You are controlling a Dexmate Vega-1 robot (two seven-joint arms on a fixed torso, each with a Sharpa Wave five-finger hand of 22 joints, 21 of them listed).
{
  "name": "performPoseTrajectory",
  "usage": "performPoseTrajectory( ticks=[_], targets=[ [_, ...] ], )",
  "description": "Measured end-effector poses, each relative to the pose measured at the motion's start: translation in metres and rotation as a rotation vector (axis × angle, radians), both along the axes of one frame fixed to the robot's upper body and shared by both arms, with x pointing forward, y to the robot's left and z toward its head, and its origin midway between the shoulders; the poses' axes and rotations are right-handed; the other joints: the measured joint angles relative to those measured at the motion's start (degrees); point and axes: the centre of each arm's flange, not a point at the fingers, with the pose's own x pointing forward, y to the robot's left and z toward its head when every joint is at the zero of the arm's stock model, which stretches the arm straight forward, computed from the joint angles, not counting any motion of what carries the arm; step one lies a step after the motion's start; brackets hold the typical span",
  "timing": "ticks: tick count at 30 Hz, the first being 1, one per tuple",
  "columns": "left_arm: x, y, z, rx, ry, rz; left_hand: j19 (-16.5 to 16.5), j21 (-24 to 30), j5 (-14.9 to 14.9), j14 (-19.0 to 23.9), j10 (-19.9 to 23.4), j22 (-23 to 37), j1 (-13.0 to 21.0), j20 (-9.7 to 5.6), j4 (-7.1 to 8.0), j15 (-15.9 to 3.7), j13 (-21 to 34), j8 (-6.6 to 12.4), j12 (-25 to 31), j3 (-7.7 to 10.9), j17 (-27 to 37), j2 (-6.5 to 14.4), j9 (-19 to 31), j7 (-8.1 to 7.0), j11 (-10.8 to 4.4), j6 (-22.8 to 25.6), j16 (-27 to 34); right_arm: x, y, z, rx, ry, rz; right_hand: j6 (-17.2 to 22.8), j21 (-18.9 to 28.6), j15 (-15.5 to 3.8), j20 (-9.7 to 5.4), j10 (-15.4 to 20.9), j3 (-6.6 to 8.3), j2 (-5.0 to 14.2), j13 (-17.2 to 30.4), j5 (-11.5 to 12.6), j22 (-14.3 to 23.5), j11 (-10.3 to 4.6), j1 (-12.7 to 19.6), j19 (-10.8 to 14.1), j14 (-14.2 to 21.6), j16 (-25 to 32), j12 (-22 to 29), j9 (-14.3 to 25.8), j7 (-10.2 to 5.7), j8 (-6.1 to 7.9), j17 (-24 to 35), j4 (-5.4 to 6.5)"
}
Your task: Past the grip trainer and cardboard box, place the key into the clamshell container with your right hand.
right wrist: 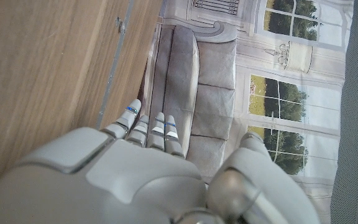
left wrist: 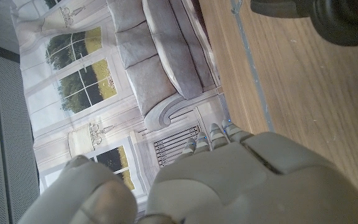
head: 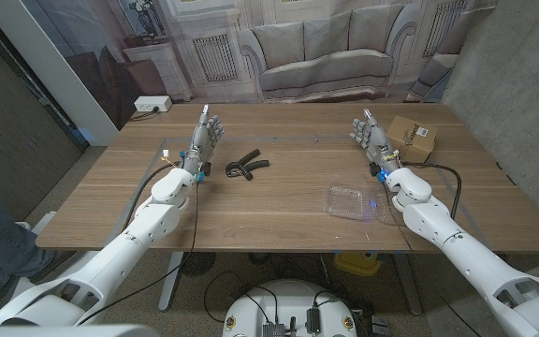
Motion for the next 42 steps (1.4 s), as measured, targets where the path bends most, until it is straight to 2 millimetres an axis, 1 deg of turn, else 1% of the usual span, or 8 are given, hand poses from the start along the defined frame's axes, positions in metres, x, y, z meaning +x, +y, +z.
performPoseTrajectory(
  ticks=[11,15,21,26,29,33,38,42],
  targets=[
    [-0.004,-0.001,0.004,-0.011,-0.018,0.001,0.0,0.4,0.0,0.0,0.3,0.0,0.2,0.01,0.00,0.00,0.0,0.44,0.1,0.00,0.0,0.2,0.0,0.33,0.00,0.4,0.0,0.001,0.002,-0.001,0.008,-0.014,0.007,0.3,0.0,-0.10,-0.01,0.0,0.23,0.22,0.0,0.0,0.0,0.00,0.2,0.0,0.7,0.3,0.4,0.0,-0.30,0.00,0.0,-0.24],
    [-0.006,-0.002,0.006,-0.011,-0.024,0.001,0.0,0.4,0.4,0.5,0.5,-0.2,0.5,0.01,0.00,-0.03,0.0,0.44,0.6,0.00,0.0,0.5,0.0,0.15,0.00,0.6,0.4,0.000,0.002,-0.003,0.009,-0.017,0.007,0.3,0.0,-0.11,0.00,0.3,0.23,0.53,0.0,0.0,0.0,-0.33,0.5,0.6,0.7,0.3,0.4,0.0,-0.30,0.40,0.0,-0.23],
    [-0.006,-0.003,0.005,-0.008,-0.020,0.000,0.6,0.4,0.4,1.1,1.2,-0.2,0.7,0.11,-0.01,-0.04,-0.1,0.89,0.6,0.00,0.0,0.8,0.0,0.42,0.10,1.5,0.4,-0.003,0.002,-0.003,0.004,-0.025,-0.002,0.5,-0.3,-0.10,0.00,0.6,0.47,0.54,0.0,0.0,0.0,0.01,0.5,0.6,0.7,0.3,0.4,0.0,-0.53,0.40,0.0,-0.47],
    [-0.006,-0.005,0.004,0.003,-0.011,-0.003,0.9,0.4,0.4,1.5,1.5,-0.2,0.9,0.41,-0.01,0.17,-0.2,0.88,0.8,0.00,0.0,0.9,0.0,0.10,-0.21,1.8,0.4,-0.008,0.000,-0.003,-0.002,-0.034,-0.011,0.7,-0.3,-0.19,-0.22,0.9,0.47,0.75,0.0,0.0,0.0,-0.30,0.8,0.8,1.2,0.3,0.4,0.0,-0.72,0.43,0.0,-0.47],
    [-0.007,-0.007,0.006,0.009,-0.013,-0.005,0.9,0.4,0.4,1.9,1.8,-0.2,1.1,0.42,-0.18,0.05,-0.2,0.88,1.0,0.17,0.0,1.1,0.0,0.10,0.10,1.8,0.9,-0.010,-0.002,-0.003,-0.002,-0.037,-0.017,0.7,-0.5,-0.10,0.00,0.9,0.71,0.97,0.0,0.0,0.0,-0.30,1.0,1.2,1.3,0.4,0.7,0.0,-0.72,0.61,0.0,-0.71],
    [-0.007,-0.008,0.008,0.021,-0.009,-0.004,1.2,0.4,0.6,2.3,2.1,-0.2,1.4,0.11,-0.25,0.18,-0.2,0.88,1.0,0.24,0.0,1.4,0.0,0.52,-0.20,2.2,0.9,-0.016,-0.005,-0.001,-0.009,-0.049,-0.023,1.0,-0.5,-0.52,0.01,1.4,0.70,0.84,0.0,0.0,0.0,-0.40,1.6,1.9,1.7,0.6,0.9,0.0,-1.03,0.61,0.0,-0.71],
    [-0.008,-0.009,0.008,0.026,-0.006,-0.005,1.8,0.8,0.8,3.0,2.9,-0.2,1.9,0.29,-0.49,0.24,-0.2,1.34,1.3,0.48,0.0,1.9,0.0,1.15,0.20,2.8,0.9,-0.021,-0.008,0.001,-0.014,-0.064,-0.030,1.4,-0.5,-0.82,-0.21,1.8,0.89,1.12,0.0,0.0,0.0,-0.62,1.9,2.3,2.0,0.6,0.9,0.0,-0.82,0.74,-0.2,-0.90],
    [-0.009,-0.009,0.007,0.028,-0.003,-0.004,1.9,0.8,0.8,3.2,3.0,-0.2,2.0,0.21,-0.49,0.48,-0.2,1.33,1.5,0.48,0.0,2.0,0.0,1.03,0.30,3.3,0.9,-0.024,-0.010,0.003,-0.017,-0.071,-0.032,1.6,-0.6,-0.59,0.11,1.8,0.89,1.13,0.0,0.0,0.0,-0.61,1.9,2.6,2.3,0.6,0.9,0.0,-1.02,0.85,-0.2,-0.90]
  ],
)
